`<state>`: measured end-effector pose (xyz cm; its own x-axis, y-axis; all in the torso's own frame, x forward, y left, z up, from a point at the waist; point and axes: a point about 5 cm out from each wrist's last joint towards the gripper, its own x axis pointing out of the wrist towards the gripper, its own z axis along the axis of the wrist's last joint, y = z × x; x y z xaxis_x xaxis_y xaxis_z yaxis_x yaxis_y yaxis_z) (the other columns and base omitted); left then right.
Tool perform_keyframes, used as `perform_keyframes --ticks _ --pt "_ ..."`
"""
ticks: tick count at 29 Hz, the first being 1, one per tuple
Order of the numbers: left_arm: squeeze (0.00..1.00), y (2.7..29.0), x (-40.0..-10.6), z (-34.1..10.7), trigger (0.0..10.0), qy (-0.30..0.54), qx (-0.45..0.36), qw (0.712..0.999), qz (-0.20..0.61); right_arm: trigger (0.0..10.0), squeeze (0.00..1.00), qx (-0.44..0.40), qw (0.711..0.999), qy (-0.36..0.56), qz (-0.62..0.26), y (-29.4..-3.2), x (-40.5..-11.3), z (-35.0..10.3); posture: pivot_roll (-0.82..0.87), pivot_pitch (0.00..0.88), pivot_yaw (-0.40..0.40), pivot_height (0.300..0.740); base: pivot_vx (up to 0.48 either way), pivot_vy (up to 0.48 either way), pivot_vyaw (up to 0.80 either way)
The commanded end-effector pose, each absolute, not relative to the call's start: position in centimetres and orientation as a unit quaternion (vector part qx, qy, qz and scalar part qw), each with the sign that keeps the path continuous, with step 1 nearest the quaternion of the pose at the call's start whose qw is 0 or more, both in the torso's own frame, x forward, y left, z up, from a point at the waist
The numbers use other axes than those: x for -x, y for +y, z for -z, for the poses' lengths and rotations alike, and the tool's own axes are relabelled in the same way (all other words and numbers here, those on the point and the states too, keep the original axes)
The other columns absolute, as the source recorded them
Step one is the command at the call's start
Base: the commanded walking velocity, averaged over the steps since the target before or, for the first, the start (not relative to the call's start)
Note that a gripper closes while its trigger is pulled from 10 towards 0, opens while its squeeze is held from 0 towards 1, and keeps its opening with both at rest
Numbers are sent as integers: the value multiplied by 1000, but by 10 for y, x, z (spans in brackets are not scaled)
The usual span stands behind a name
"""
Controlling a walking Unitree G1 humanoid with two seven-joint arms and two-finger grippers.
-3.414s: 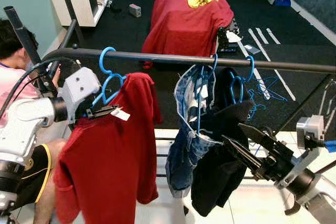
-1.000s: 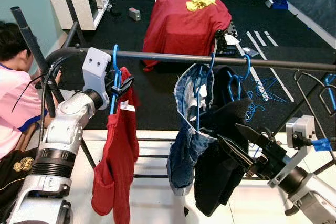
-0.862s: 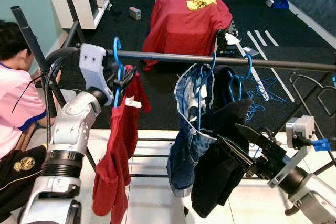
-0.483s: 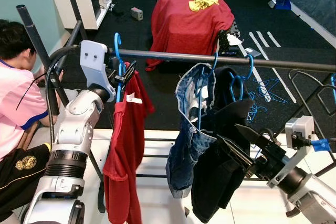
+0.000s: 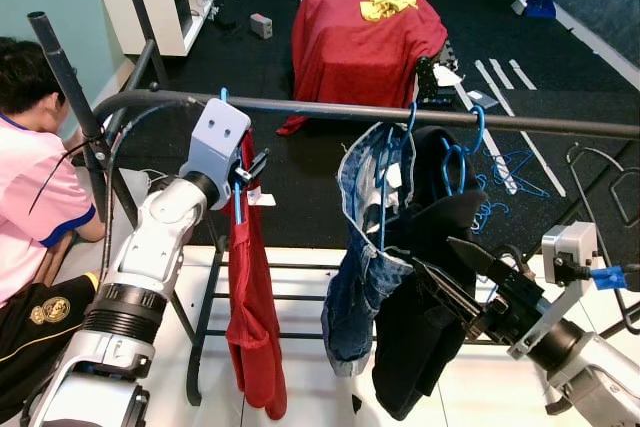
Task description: Hang hanger
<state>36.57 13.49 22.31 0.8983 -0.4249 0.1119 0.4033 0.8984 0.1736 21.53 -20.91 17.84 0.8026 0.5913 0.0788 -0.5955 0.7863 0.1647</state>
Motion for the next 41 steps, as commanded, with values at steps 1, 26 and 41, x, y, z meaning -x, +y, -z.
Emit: perform_keyframes --ticks 1,26,41 --pt "0 130 -364 -210 10000 -41 -52 970 232 10000 0 -89 944 -4 -318 -208 -213 -177 -98 145 3 740 0 0 0" --pt "0 132 -364 -229 10000 -74 -23 977 196 10000 0 -93 944 -4 -318 -205 -213 -176 -99 158 6 740 0 0 0" --pt "1000 139 -367 -232 10000 -78 -84 977 182 10000 0 -93 943 -3 -319 -205 -213 -176 -99 160 5 740 0 0 0"
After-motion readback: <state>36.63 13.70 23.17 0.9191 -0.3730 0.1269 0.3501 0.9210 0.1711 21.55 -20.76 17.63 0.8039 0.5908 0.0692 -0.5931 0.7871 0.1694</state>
